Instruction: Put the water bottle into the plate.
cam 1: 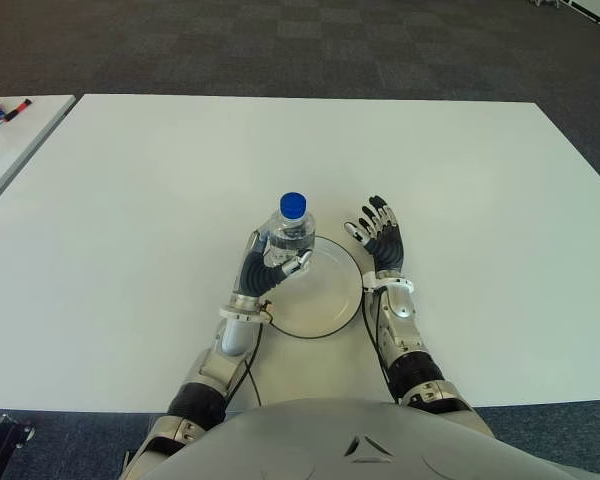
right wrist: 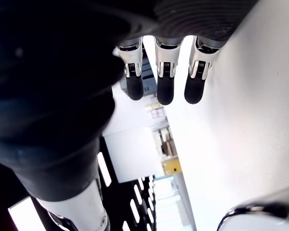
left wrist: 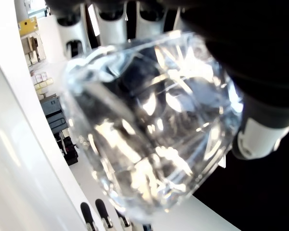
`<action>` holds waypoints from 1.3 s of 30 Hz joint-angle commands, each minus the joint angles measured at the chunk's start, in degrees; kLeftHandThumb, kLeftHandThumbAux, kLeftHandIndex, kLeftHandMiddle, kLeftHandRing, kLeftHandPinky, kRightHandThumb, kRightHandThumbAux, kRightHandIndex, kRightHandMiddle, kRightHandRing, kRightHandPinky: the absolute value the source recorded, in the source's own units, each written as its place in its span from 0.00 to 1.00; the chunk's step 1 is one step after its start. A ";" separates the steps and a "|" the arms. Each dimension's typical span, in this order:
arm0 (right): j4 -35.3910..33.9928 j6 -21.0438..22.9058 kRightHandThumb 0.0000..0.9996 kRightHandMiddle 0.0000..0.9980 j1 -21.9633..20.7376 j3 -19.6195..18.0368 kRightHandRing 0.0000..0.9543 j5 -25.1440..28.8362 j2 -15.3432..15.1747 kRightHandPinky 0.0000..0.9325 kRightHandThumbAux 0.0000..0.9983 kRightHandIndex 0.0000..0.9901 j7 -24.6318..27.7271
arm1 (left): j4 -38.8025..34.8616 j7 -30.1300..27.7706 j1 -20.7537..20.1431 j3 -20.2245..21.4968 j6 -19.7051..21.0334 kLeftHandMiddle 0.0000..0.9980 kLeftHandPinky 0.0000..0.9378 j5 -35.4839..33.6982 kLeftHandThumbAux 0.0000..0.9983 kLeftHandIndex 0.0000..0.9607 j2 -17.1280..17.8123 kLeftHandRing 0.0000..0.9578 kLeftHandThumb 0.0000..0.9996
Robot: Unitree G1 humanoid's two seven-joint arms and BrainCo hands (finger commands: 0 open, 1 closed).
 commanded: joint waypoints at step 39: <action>3.29 3.17 0.00 0.11 1.59 -0.09 0.11 0.76 10.02 0.15 0.92 0.12 -0.87 | 4.02 1.31 0.87 0.20 1.58 0.07 0.06 2.00 0.67 0.05 1.73 0.05 0.00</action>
